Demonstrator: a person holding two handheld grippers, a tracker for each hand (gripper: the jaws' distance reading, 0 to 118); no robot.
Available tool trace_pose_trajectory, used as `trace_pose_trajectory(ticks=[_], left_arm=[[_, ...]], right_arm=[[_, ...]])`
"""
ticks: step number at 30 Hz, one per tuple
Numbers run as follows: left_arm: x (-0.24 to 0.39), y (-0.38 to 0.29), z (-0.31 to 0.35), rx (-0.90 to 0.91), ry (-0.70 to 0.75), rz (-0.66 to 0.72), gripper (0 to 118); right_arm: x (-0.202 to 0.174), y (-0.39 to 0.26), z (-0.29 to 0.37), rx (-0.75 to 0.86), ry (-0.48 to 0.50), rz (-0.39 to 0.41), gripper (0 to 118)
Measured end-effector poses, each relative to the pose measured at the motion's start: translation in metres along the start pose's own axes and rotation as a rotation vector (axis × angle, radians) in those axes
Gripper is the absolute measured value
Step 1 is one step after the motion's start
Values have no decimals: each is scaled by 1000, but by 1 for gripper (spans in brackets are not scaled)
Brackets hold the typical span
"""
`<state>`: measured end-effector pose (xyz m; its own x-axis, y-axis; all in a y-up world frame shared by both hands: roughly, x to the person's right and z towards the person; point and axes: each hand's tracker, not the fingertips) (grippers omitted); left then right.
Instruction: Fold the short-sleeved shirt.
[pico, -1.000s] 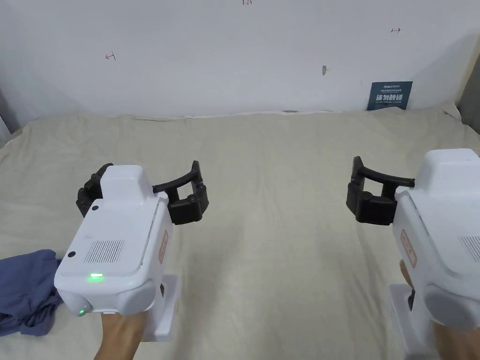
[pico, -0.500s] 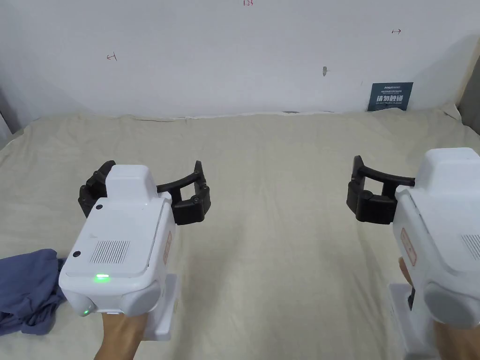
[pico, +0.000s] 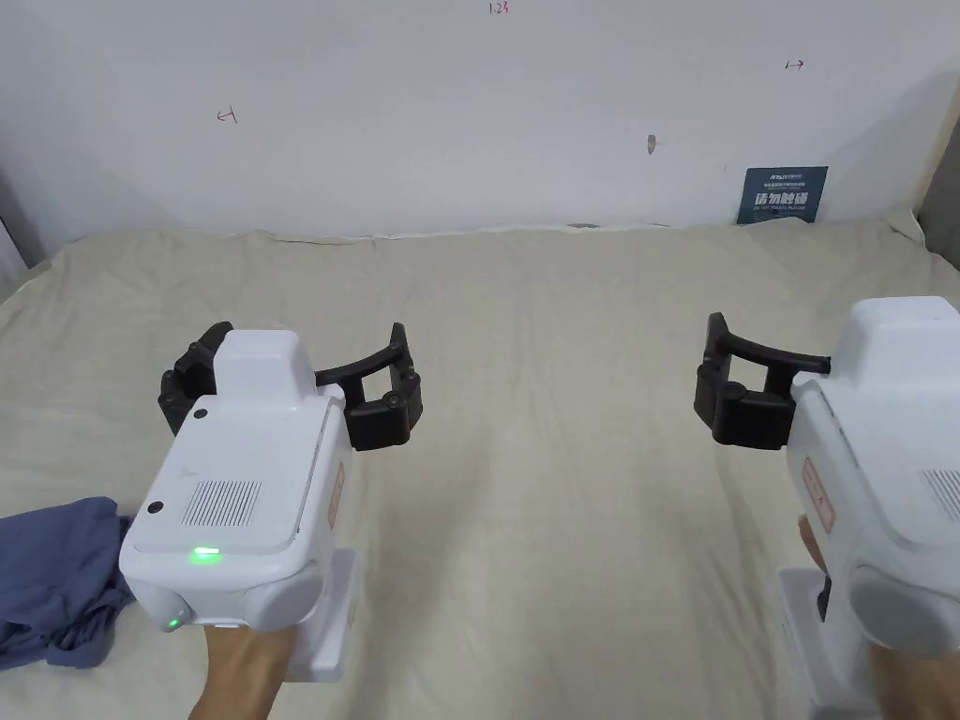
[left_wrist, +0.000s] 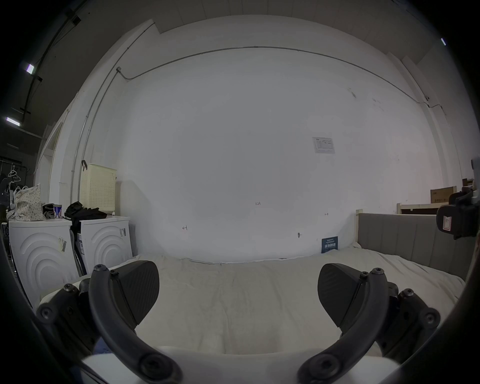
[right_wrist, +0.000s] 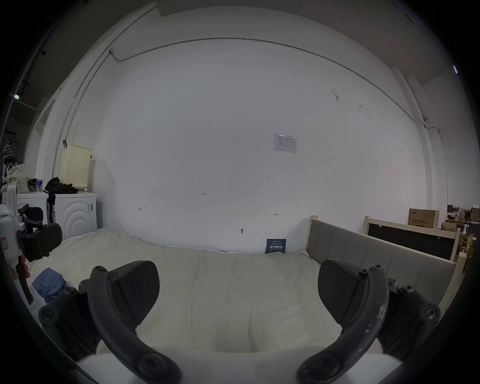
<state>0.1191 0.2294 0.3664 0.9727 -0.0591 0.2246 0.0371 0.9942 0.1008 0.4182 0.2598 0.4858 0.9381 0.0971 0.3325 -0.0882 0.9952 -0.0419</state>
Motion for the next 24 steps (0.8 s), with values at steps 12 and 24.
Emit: trace_pose_trajectory(ticks=[12, 24], left_arm=[[1, 1, 1, 3, -4, -7, 118], [1, 0, 0, -2, -8, -11, 118]], right_arm=[[0, 1, 1, -1, 3, -7, 118], [1, 2, 0, 1, 6, -13, 118]])
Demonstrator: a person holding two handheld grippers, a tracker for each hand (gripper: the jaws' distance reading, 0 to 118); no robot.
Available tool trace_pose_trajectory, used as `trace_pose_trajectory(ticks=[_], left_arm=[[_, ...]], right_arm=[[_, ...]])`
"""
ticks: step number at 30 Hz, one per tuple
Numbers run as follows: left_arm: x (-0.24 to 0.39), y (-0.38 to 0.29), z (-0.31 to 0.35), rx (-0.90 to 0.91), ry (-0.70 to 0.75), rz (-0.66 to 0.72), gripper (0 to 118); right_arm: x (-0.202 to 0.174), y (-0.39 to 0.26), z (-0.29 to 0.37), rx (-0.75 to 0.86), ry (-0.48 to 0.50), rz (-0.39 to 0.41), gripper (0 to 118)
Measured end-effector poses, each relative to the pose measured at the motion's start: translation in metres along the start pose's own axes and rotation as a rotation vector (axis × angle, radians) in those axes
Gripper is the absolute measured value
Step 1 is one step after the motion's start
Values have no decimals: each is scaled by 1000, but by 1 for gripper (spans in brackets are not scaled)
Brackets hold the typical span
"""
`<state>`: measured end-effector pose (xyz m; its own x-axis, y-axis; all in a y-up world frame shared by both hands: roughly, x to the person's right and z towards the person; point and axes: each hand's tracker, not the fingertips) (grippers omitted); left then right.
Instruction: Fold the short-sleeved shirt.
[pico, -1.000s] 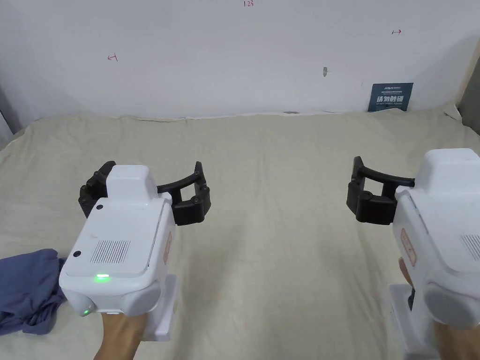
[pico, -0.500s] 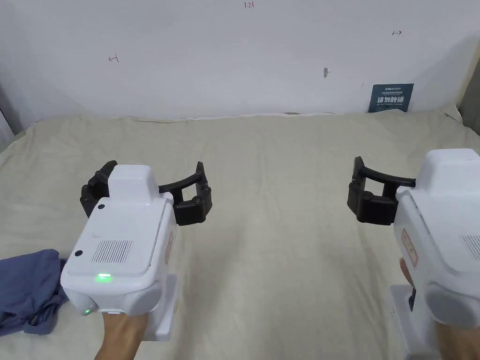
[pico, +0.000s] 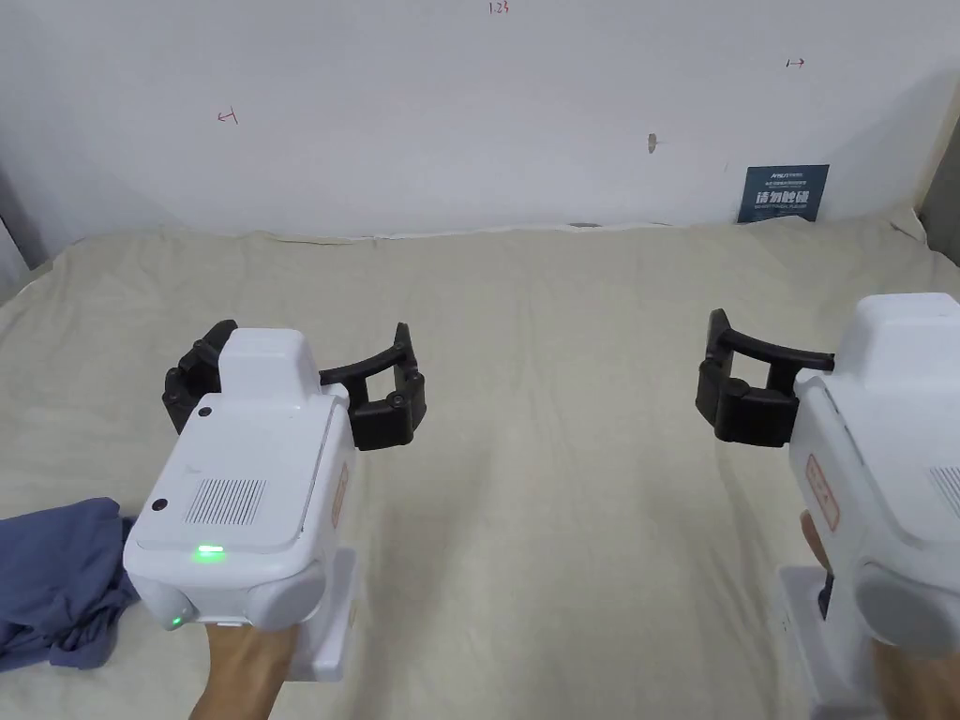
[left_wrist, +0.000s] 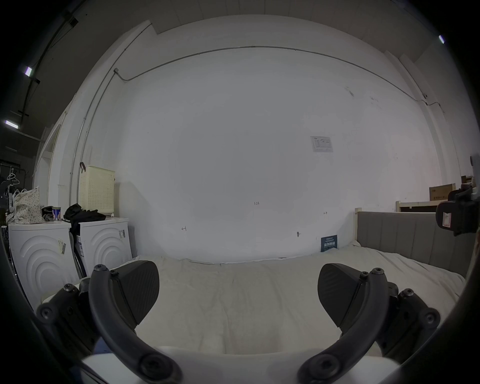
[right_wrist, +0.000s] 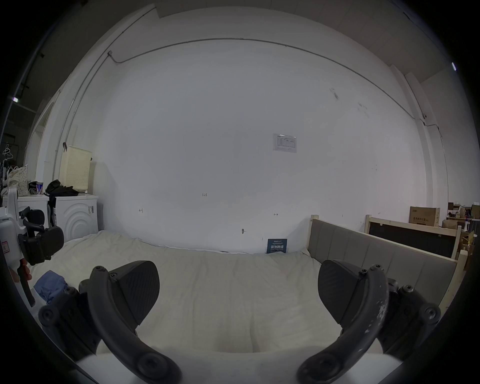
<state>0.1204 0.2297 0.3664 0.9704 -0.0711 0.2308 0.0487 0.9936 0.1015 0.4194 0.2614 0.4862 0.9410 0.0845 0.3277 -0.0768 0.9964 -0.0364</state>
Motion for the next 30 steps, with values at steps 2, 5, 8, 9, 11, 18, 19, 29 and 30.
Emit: trace_pose_trajectory(ticks=[2, 5, 8, 9, 11, 18, 19, 29, 30], left_arm=[[0, 0, 0, 1, -1, 1, 118], [0, 0, -1, 0, -2, 1, 118], [0, 1, -1, 2, -4, 1, 118], [0, 1, -1, 2, -5, 1, 118], [0, 2, -1, 3, -4, 3, 118], [-3, 2, -1, -4, -4, 14, 118], [-4, 2, 0, -4, -5, 15, 118], [-9, -1, 0, -10, 3, 8, 118], [-9, -2, 0, -10, 4, 10, 118]], right_arm=[[0, 0, 0, -1, 1, -1, 118], [0, 1, 0, -2, 0, 2, 118], [-1, 1, 0, -4, -4, 1, 118], [-1, 2, 0, -7, -7, -1, 118], [-1, 3, -1, -16, -14, -9, 118], [1, 8, -27, -430, -121, -271, 118], [2, 9, -30, -517, -109, -304, 118], [7, 11, -36, -706, -17, -413, 118], [6, 12, -35, -700, -8, -404, 118]])
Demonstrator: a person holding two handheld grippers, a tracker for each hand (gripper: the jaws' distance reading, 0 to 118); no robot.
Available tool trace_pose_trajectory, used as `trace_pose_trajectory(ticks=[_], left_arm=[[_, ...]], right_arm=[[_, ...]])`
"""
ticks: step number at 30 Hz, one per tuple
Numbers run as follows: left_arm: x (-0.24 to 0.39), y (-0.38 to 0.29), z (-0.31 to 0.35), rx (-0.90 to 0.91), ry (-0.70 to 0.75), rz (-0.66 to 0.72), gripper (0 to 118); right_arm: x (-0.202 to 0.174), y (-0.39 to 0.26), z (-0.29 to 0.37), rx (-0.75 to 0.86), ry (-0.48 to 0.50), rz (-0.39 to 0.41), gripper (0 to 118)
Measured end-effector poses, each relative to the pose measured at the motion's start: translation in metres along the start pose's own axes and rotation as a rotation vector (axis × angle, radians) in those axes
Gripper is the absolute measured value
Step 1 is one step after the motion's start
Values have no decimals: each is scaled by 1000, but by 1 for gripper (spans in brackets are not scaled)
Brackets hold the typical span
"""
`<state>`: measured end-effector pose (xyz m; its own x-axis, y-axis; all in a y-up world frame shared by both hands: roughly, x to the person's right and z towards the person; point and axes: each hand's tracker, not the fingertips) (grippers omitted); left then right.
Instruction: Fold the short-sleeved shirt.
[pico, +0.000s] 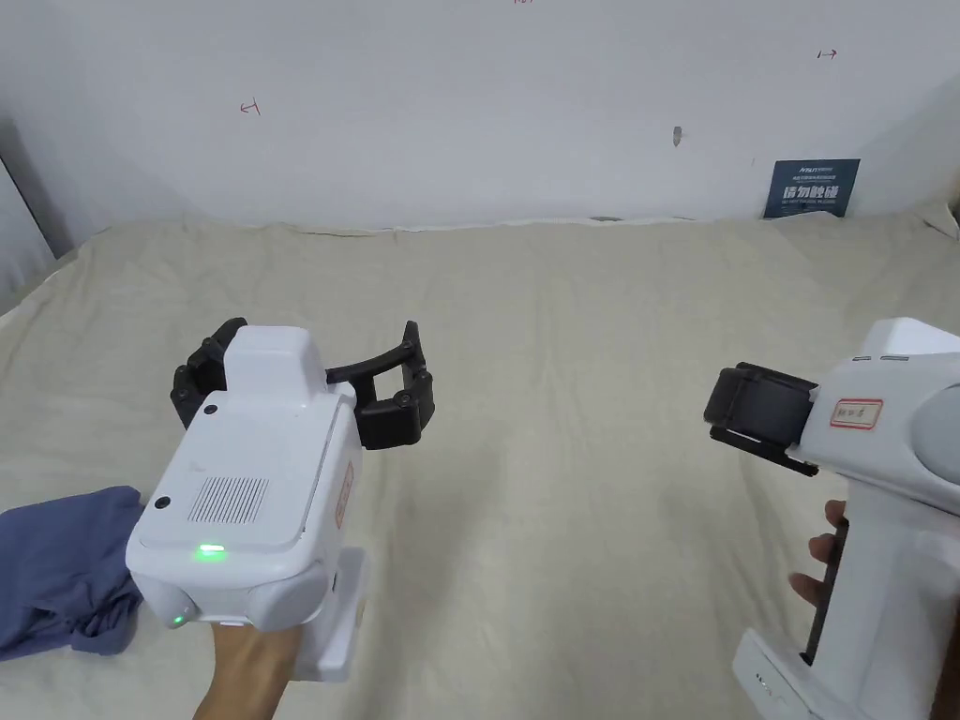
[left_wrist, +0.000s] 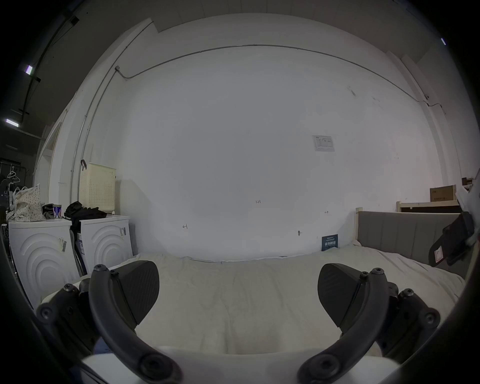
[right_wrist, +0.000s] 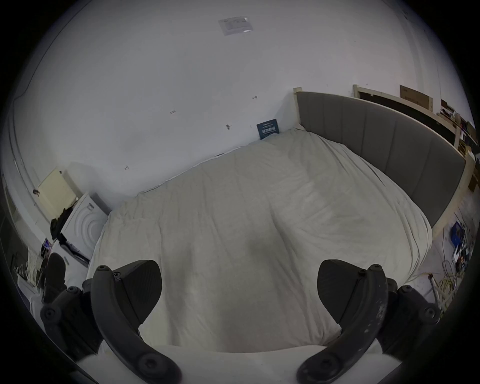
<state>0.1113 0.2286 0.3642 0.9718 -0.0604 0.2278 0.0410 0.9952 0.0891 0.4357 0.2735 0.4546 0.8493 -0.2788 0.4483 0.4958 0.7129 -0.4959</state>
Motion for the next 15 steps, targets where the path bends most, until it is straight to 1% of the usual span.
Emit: trace_pose_trajectory(ticks=[2, 3, 5, 8, 9, 10, 13, 15], left_arm=[[-1, -2, 1, 0, 3, 4, 118], [-2, -4, 1, -3, 3, 5, 118], [-2, -5, 1, -8, 5, 3, 118], [-3, -7, 1, -10, 6, -1, 118], [-3, -7, 0, -9, 7, 0, 118], [-3, -7, 0, -8, 7, 1, 118], [-3, -6, 0, -6, 7, 5, 118], [-3, -6, 0, -4, 9, 5, 118]], right_arm=[[-2, -3, 2, 36, 11, 31, 118], [-4, -5, 2, 58, 0, 44, 118], [-6, -7, 1, 75, -39, 102, 118], [-12, -10, 2, 125, -65, 155, 118], [-14, -10, 2, 131, -55, 168, 118], [-15, -10, 3, 127, -49, 163, 118], [-15, -8, 2, 127, -39, 111, 118], [-14, -7, 0, 152, -31, 113, 118]])
